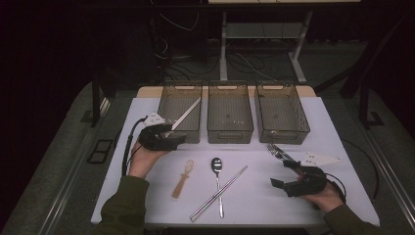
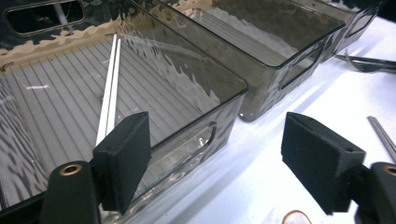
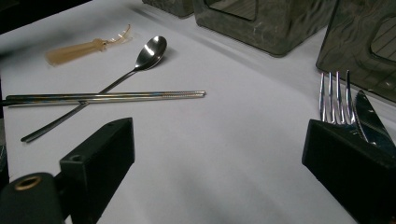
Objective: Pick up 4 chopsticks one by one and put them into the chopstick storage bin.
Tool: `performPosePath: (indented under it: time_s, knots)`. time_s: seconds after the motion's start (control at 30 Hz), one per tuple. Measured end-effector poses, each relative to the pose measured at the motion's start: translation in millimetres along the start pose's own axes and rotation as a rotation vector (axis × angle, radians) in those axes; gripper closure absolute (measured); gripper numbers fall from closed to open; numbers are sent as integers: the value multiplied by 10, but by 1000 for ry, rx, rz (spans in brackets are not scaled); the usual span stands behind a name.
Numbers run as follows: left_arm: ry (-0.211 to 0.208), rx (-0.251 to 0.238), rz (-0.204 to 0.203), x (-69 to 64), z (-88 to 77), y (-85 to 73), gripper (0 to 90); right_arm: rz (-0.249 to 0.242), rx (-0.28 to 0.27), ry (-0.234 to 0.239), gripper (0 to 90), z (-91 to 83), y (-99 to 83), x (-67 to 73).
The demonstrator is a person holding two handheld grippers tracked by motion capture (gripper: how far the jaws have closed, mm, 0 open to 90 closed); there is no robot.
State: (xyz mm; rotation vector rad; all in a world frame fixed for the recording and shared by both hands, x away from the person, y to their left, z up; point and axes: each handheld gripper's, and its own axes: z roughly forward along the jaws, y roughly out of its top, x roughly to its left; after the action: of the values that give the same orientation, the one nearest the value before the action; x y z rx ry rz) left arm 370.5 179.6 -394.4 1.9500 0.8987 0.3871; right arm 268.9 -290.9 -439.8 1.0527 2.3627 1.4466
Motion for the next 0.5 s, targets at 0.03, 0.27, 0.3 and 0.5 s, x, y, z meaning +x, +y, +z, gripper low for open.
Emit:
performPosePath:
  time_s: [0.03,0.27,0.3,0.5]
  knots:
    - [-1,0,2,-3,-11,-17,220,0,0,0,95,0,0,1]
    - [1,4,9,-90,-99,-151,192,-1,0,-4,95,-4,2,4]
    - [3,3,5,-109,-109,-173,192,-1,-1,-5,95,-5,3,4]
    - [-18,2,14,-231,-157,-290,207,-5,-3,-4,95,-4,4,9]
